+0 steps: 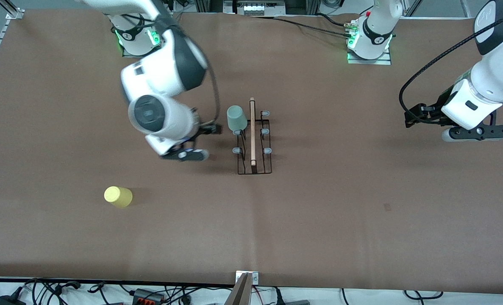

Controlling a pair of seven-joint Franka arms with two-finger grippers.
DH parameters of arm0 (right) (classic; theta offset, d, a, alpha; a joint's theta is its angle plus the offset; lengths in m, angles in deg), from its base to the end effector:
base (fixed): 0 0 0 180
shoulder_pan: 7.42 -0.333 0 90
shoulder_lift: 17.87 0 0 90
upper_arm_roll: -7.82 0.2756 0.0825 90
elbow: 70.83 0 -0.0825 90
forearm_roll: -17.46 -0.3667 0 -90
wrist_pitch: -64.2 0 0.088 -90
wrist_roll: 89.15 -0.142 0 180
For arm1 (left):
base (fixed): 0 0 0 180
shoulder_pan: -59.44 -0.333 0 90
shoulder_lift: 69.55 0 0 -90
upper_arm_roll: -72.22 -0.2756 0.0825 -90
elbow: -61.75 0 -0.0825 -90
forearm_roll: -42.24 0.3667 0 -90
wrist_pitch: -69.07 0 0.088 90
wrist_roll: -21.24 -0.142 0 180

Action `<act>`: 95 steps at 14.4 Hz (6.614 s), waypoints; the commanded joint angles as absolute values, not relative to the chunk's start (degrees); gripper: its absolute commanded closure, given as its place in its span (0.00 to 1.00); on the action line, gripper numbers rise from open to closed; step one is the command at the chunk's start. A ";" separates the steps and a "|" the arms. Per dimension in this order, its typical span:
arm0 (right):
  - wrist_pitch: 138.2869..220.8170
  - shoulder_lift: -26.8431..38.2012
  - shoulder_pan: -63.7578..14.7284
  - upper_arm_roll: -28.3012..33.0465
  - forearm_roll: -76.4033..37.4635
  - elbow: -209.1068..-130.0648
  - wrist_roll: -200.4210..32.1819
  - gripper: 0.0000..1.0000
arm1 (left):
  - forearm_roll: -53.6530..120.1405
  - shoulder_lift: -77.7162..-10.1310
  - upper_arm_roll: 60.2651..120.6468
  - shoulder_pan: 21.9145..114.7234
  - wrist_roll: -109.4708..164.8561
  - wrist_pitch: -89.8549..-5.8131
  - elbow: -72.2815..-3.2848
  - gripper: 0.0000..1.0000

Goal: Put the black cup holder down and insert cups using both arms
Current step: 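Move the right gripper to the yellow cup and grasp it, then carry the yellow cup to the rack with the right gripper, then hang the yellow cup on a rack peg and open the right gripper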

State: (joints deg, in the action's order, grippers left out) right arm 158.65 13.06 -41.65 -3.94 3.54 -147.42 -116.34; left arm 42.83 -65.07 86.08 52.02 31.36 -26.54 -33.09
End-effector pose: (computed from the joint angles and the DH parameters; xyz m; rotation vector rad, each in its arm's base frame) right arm 0.5719 0.2928 0.3433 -3.0838 0.1708 0.3910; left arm 0.5543 -0.0581 0.4772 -3.1379 -0.0989 0.0990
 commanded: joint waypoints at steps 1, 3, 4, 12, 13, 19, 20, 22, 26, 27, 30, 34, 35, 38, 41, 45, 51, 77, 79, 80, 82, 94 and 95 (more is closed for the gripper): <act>162.42 14.73 -39.94 -7.02 8.84 -146.50 -115.97 0.00 | 41.80 -64.01 86.19 51.71 30.56 -26.03 -31.59 0.00; 165.70 16.83 -35.39 -7.73 9.20 -146.59 -114.91 0.00 | 41.80 -64.01 86.11 51.62 30.47 -26.03 -31.59 0.00; 166.58 17.97 -33.19 -7.73 9.12 -146.50 -112.73 0.00 | 41.80 -64.01 86.10 51.62 30.47 -26.03 -31.59 0.00; 177.21 23.95 -22.27 -7.47 6.92 -146.94 -92.42 0.00 | 41.71 -64.01 86.10 51.62 30.38 -26.03 -31.59 0.00; 177.74 24.92 -22.18 -7.47 7.00 -146.94 -91.27 0.00 | 41.71 -64.01 86.10 51.62 30.38 -26.03 -31.59 0.00; 183.64 28.97 -20.78 -7.47 3.23 -146.85 -87.75 0.00 | 40.92 -63.92 86.10 51.62 30.12 -26.03 -31.59 0.00; 183.55 29.49 -20.78 -7.38 3.14 -146.85 -87.14 0.00 | 39.61 -63.92 86.02 51.45 29.77 -26.03 -31.59 0.00; 183.55 30.55 -20.69 -7.38 2.27 -146.85 -84.95 0.00 | 38.63 -63.83 86.10 49.44 29.68 -26.03 -31.59 0.00; 182.50 31.17 -19.90 -7.47 1.29 -146.85 -80.80 0.00 | 32.06 -62.43 86.02 45.22 29.42 -25.77 -31.59 0.00; 182.50 31.17 -19.72 -7.38 1.47 -146.85 -80.71 0.23 | 30.13 -61.73 86.02 43.64 28.98 -25.42 -31.67 0.00; 182.15 30.82 -20.07 -7.47 1.12 -146.68 -81.15 0.76 | 22.84 -58.83 86.10 37.23 20.66 -24.46 -31.67 0.00; 174.52 28.98 -20.69 -6.86 0.77 -142.38 -81.15 0.82 | 24.90 -59.44 88.12 38.08 20.96 -24.45 -30.37 0.00; 171.63 28.45 -21.30 -5.38 0.33 -140.02 -81.41 0.82 | 27.88 -59.35 89.17 38.78 23.59 -24.19 -28.44 0.00; 166.07 26.69 -24.89 -4.31 0.33 -135.78 -85.35 0.82 | 32.92 -59.35 92.16 39.49 27.74 -23.83 -27.28 0.00; 165.71 24.32 -32.35 -4.57 0.50 -135.69 -95.18 0.82 | 33.27 -59.26 91.99 39.41 27.83 -23.66 -27.28 0.00; 163.97 22.31 -40.09 -4.48 0.41 -135.69 -106.18 0.82 | 33.27 -59.26 91.99 39.41 27.83 -23.57 -27.28 0.00; 163.07 21.77 -46.17 -4.31 0.24 -135.60 -114.45 0.82 | 33.18 -59.26 92.08 39.41 27.66 -23.57 -27.28 0.00; 170.54 28.44 -50.66 -3.78 -3.28 -136.04 -116.84 0.82 | 32.57 -58.74 91.82 38.44 27.04 -23.48 -27.28 0.00; 171.06 28.97 -50.66 -3.78 -3.28 -136.04 -116.92 0.82 | 32.30 -58.65 91.82 37.91 26.95 -23.48 -27.28 0.00; 171.51 29.06 -50.75 -3.78 -3.37 -136.04 -117.01 0.81 | 32.30 -58.56 91.82 37.74 25.74 -23.48 -27.28 0.00; 171.51 29.24 -51.01 -3.78 -3.02 -136.13 -116.75 0.75 | 32.13 -57.16 91.64 36.60 20.57 -23.48 -26.93 0.00; 169.23 23.80 -50.75 -7.91 -2.58 -135.87 -116.84 0.00 | 30.28 -55.39 92.61 34.84 20.19 -21.99 -24.56 0.00; 167.92 22.83 -50.75 -9.74 -2.66 -135.78 -116.23 0.00 | 30.37 -55.39 92.70 34.84 20.54 -21.99 -24.56 0.00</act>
